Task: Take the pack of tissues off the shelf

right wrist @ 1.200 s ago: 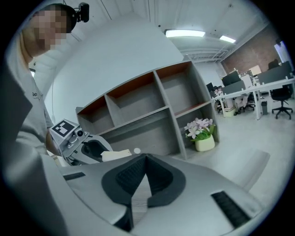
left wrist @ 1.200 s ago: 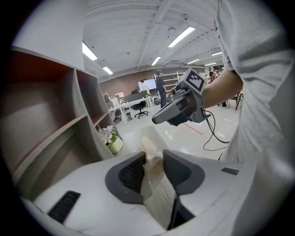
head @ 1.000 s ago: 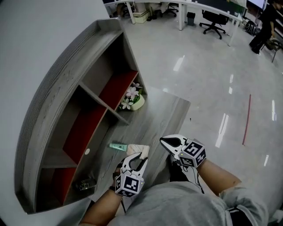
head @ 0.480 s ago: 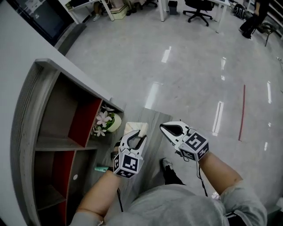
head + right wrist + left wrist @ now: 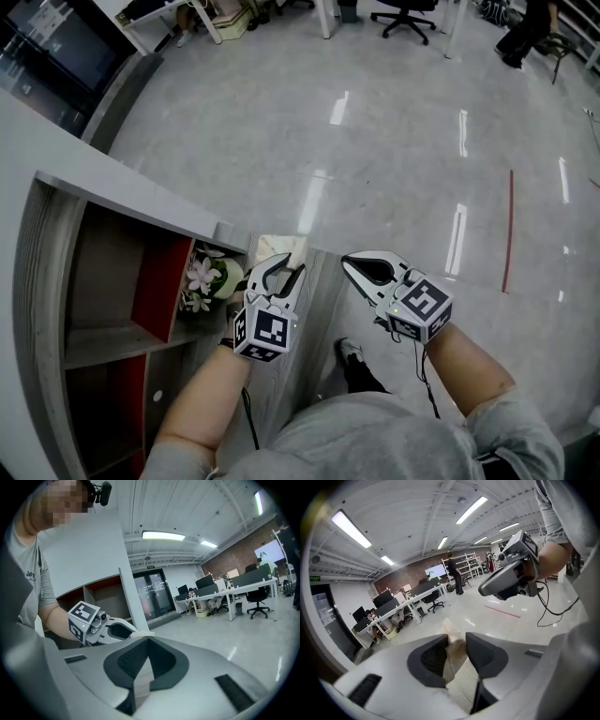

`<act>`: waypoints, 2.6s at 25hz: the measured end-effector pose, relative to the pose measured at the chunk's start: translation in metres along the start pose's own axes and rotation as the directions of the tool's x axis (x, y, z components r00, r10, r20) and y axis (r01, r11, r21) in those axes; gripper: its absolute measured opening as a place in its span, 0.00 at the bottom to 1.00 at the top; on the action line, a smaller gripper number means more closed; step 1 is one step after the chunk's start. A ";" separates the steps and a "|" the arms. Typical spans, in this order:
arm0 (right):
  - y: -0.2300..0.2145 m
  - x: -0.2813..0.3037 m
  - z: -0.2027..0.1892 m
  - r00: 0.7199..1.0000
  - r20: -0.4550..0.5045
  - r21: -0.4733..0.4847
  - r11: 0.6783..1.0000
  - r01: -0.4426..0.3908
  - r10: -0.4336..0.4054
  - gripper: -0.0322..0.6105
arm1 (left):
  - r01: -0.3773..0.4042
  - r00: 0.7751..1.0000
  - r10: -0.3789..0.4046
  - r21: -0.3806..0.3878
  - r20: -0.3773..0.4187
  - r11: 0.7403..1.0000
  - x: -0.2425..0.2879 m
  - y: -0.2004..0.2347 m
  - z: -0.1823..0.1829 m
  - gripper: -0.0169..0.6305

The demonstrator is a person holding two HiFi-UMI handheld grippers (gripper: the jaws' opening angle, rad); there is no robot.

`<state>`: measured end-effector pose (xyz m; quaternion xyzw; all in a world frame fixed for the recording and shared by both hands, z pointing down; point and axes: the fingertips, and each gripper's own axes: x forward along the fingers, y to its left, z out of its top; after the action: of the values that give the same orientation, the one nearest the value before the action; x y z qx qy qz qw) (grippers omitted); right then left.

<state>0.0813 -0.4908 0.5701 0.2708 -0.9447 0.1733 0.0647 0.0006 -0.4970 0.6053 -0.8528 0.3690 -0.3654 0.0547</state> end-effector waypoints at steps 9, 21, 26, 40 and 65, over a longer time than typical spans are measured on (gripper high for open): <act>-0.025 0.020 -0.025 0.999 -0.033 -0.001 1.000 0.010 -0.010 0.07 | 0.050 0.996 -0.050 -0.001 -0.067 0.999 0.057 -0.021 -0.063 0.24; -0.052 0.025 -0.111 0.991 -0.127 0.104 0.993 0.059 -0.046 0.07 | 0.058 0.993 -0.055 0.032 -0.102 0.998 0.114 -0.058 -0.159 0.24; -0.051 0.022 -0.122 0.989 -0.139 0.146 0.987 0.069 -0.048 0.07 | 0.040 0.996 -0.042 -0.033 -0.073 0.999 0.113 -0.059 -0.160 0.24; -0.018 0.009 -0.070 0.996 -0.089 0.096 0.995 0.019 -0.010 0.07 | 0.082 0.994 -0.092 -0.178 -0.053 0.981 0.074 -0.052 -0.100 0.45; 0.319 0.057 0.086 0.878 -0.106 -0.198 0.855 -0.479 0.467 0.07 | -0.446 0.815 0.576 -0.559 0.070 0.699 -0.400 0.007 -0.043 0.22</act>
<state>-0.1394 -0.2963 0.4090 0.0170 -0.9933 0.0865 0.0751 -0.2159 -0.2267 0.4013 -0.7350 0.6672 -0.1162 -0.0329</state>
